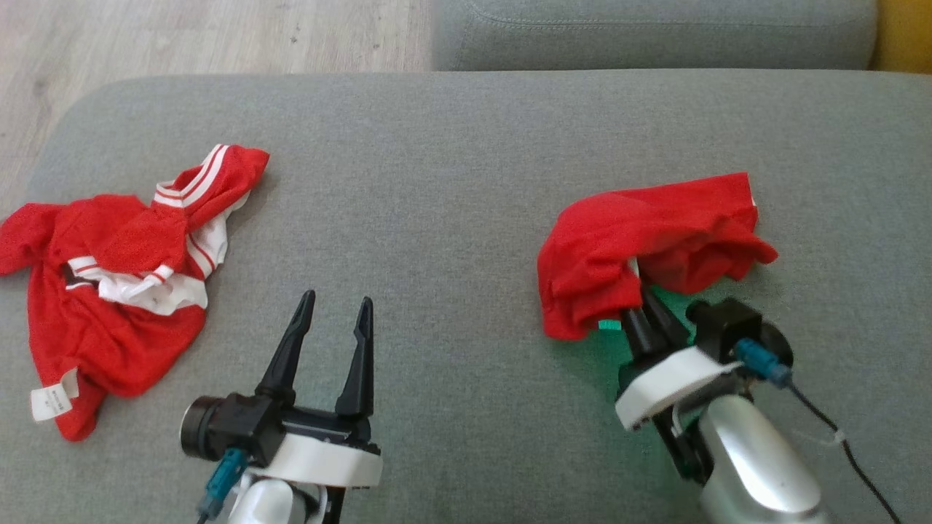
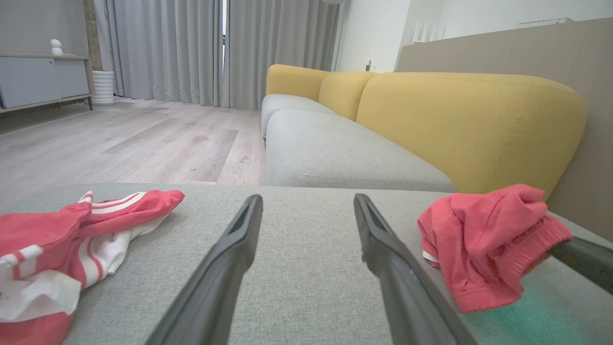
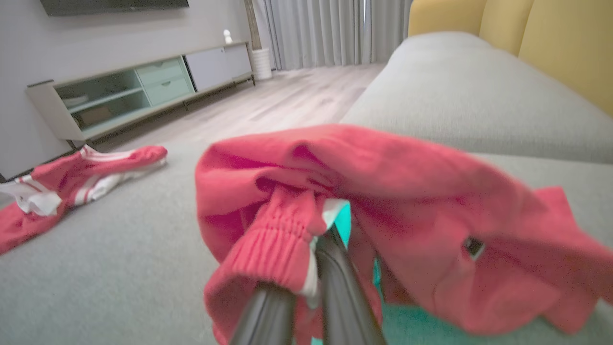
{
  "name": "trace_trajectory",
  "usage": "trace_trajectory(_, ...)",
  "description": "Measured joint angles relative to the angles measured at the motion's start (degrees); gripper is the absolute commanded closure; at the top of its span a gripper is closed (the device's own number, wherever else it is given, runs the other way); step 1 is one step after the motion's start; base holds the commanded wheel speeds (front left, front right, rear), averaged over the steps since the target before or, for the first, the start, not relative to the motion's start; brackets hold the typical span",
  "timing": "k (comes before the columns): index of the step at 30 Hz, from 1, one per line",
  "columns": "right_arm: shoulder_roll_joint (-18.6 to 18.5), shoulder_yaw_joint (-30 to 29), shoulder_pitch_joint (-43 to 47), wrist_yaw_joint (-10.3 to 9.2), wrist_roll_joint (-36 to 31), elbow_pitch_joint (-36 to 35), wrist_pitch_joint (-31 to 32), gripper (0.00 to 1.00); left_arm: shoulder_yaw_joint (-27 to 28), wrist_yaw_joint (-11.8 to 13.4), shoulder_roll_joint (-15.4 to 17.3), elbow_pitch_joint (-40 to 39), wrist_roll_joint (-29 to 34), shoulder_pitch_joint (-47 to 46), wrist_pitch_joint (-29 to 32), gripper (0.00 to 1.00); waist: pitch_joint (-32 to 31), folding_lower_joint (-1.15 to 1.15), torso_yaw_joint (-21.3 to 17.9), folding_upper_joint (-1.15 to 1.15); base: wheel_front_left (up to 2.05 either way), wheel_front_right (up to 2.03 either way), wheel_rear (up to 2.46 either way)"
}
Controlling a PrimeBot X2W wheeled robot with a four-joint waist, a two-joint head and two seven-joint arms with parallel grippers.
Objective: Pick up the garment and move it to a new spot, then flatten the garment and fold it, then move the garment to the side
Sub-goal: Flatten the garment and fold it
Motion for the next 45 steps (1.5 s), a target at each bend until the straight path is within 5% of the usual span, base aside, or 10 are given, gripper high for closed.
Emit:
trace_trajectory(7,0.01,-1.27,-1.33,0.00,0.15,-7.82,-0.11,1.00,0.03,-0.01,0.00,0.16,-0.41,0.02,0.00,0.00,-1.34,0.00,-0.04,0.00,0.00,0.00,0.00)
trace_trajectory(16,-0.01,-18.80,-12.13,0.00,-4.39,-11.36,-0.15,1.00,0.14,0.02,0.00,-0.34,-0.90,0.74,0.00,0.00,-4.34,-0.01,0.48,0.00,0.00,0.00,0.00)
trace_trajectory(20,-0.19,-21.60,-13.22,0.00,-6.12,-12.02,-0.24,1.00,0.14,0.35,0.01,-0.43,-0.94,2.24,0.00,0.00,-5.37,-0.01,0.62,0.00,0.00,0.00,0.00)
trace_trajectory(25,-0.20,-14.56,-10.61,0.00,-2.47,-11.62,-0.24,1.00,0.07,0.68,0.01,-0.73,-1.90,2.98,0.00,0.00,-5.37,-0.01,0.68,0.00,0.00,0.00,0.00)
trace_trajectory(33,-0.22,8.12,-2.82,0.00,3.85,-8.10,2.47,1.00,-0.31,0.62,0.02,-0.65,-1.90,2.50,0.00,0.00,-4.10,-0.01,1.27,0.00,0.00,0.00,0.00)
trace_trajectory(34,-0.22,11.43,-2.68,0.00,4.46,-7.45,3.50,0.81,-0.40,0.60,0.01,-0.64,-1.90,2.39,0.00,0.00,-3.99,-0.01,1.44,0.00,0.00,0.00,0.00)
trace_trajectory(35,-0.22,14.22,-2.71,0.00,5.03,-6.91,4.35,0.00,-0.53,0.59,0.01,-0.58,-1.90,2.35,0.00,0.00,-3.91,-0.01,1.62,0.00,0.00,0.00,0.00)
trace_trajectory(39,-0.23,22.80,-3.02,0.00,5.39,-4.04,8.22,0.00,-1.18,0.36,0.01,-0.02,-1.90,2.24,0.00,0.00,-3.77,-0.01,2.64,0.00,0.00,0.00,0.00)
trace_trajectory(45,-0.40,22.77,-5.24,0.00,5.98,-1.91,10.58,0.00,-0.81,0.55,0.01,-0.03,-1.90,2.21,0.00,0.00,-3.84,0.00,2.55,0.00,0.00,0.00,0.00)
